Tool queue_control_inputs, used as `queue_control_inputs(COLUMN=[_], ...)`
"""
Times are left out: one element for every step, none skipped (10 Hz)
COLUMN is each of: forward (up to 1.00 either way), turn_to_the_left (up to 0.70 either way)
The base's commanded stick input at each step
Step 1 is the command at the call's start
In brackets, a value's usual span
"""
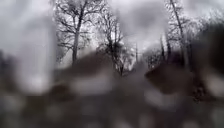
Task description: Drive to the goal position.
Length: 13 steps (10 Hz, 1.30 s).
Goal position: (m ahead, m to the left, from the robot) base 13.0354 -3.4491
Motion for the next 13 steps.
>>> queue_control_inputs(forward=[0.85, 0.85, 0.85, 0.85, 0.85, 0.85, 0.85, 0.85, 0.85, 0.85, 0.85, 0.85, 0.85], turn_to_the_left=[0.0, 0.0, 0.0, 0.0, 0.0, 0.0, 0.0, 0.0, 0.0, 0.0, 0.0, 0.0, -0.3])
